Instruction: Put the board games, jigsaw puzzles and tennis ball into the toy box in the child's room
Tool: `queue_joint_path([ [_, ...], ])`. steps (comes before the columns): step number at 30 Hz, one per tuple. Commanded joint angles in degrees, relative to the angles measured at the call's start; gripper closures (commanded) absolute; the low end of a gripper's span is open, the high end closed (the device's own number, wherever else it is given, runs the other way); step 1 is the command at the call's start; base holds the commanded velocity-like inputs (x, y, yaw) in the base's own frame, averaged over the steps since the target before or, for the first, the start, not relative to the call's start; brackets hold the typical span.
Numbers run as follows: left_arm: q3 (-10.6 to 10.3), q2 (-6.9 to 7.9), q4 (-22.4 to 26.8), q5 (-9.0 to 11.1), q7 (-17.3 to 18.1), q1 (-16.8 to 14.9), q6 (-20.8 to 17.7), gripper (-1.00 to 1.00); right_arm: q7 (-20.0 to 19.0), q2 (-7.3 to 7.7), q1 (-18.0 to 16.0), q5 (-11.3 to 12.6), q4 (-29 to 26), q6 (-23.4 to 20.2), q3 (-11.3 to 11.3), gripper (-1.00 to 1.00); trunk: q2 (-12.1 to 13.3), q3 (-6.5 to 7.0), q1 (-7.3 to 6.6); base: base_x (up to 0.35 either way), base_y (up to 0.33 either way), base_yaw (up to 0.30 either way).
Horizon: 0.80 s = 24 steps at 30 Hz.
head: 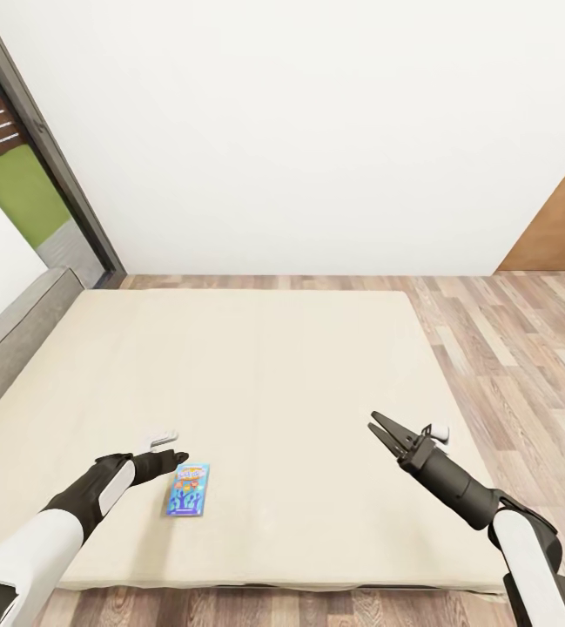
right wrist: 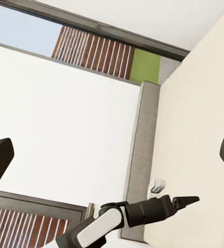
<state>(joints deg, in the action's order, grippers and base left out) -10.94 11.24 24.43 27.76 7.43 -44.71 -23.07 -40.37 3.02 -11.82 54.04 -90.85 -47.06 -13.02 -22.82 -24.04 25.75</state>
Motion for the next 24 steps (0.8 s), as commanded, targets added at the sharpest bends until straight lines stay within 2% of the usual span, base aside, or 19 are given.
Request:
queue_joint_path([
  [1, -0.2, 0.06, 0.1, 0.2, 0.0, 0.0, -0.2, -1.0, -0.1, -0.03, 0.0, 0.1, 0.0, -0.3, 0.0, -1.0, -0.1, -0.09, 0.03, 0.0, 0.0, 0.0],
  [9, -0.2, -0.02, 0.1, 0.2, 0.0, 0.0, -0.2, -1.0, 0.2, -0.01, 0.0, 0.1, 0.0, -0.4, 0.0, -1.0, -0.1, -0.09, 0.03, 0.0, 0.0, 0.0],
  [13, -0.2, -0.06, 0.1, 0.2, 0.0, 0.0, -0.2, -1.0, 2.2, -0.18, 0.0, 0.0, 0.0, -0.7, 0.1, -1.0, -0.1, -0.09, 0.03, 0.0, 0.0, 0.0],
  [16, -0.2, -0.07, 0.1, 0.2, 0.0, 0.0, -0.2, -1.0, 6.0, -0.24, -0.3, 0.1, 0.0, -1.3, 0.4, -1.0, -0.1, -0.09, 0.03, 0.0, 0.0, 0.0],
  [20, -0.2, -0.08, 0.1, 0.2, 0.0, 0.0, -0.2, -1.0, 14.9, -0.34, -0.8, 0.4, 0.0, -4.6, 1.2, -1.0, -0.1, -0.09, 0.03, 0.0, 0.0, 0.0],
  [24, -0.2, 0.04, 0.1, 0.2, 0.0, 0.0, -0.2, -1.0, 18.9, -0.37, -0.9, 0.7, 0.0, -6.5, 1.4, -1.0, -0.1, -0.09, 0.03, 0.0, 0.0, 0.0],
])
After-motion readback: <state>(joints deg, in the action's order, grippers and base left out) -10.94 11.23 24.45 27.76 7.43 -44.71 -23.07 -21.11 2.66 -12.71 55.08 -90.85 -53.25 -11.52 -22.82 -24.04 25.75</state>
